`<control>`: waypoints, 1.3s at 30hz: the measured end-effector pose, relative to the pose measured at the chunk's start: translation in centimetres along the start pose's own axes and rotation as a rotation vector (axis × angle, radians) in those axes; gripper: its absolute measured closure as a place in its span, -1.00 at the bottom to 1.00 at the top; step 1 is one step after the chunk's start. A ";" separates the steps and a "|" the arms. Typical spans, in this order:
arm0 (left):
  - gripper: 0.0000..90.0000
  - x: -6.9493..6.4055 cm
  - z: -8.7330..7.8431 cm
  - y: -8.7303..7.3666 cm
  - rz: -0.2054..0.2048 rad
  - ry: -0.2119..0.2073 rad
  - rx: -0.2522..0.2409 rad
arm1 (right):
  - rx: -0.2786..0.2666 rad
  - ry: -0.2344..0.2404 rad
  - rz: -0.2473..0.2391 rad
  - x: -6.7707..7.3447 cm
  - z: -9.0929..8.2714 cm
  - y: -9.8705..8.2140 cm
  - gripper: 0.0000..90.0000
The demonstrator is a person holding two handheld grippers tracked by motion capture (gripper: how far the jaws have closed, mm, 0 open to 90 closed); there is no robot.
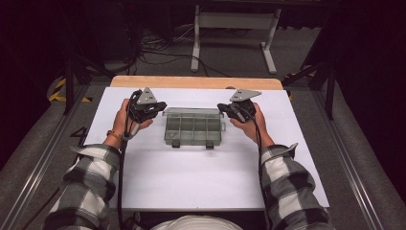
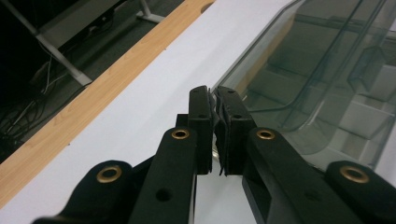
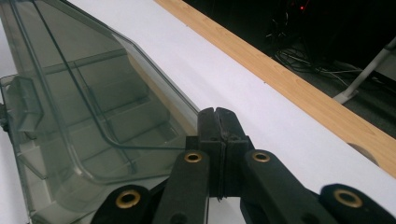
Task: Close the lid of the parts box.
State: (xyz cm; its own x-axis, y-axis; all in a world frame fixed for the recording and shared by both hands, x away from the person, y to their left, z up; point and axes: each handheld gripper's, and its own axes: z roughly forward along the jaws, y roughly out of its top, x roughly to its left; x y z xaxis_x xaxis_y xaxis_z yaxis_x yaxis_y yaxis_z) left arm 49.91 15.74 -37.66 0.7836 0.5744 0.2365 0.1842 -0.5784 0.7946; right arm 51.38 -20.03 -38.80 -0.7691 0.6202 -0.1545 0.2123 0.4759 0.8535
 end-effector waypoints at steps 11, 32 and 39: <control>0.89 -0.8 -0.4 -0.2 0.021 -0.026 -0.010 | -0.002 0.032 -0.012 0.5 -0.8 -0.5 1.00; 0.90 -3.2 -1.3 -0.5 0.080 -0.059 -0.004 | 0.005 0.113 -0.076 2.5 -2.4 -0.3 1.00; 0.92 -4.0 -1.2 -1.9 0.077 -0.071 0.006 | 0.023 0.121 -0.076 3.0 -2.7 -0.8 1.00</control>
State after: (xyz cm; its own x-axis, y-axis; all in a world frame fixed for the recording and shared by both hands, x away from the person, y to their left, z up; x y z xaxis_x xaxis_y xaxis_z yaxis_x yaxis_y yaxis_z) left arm 45.69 15.30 -39.45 0.8354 0.4862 0.2564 0.1252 -0.6225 0.7726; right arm 47.30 -20.27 -38.61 -0.8505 0.5024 -0.1558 0.1635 0.5339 0.8296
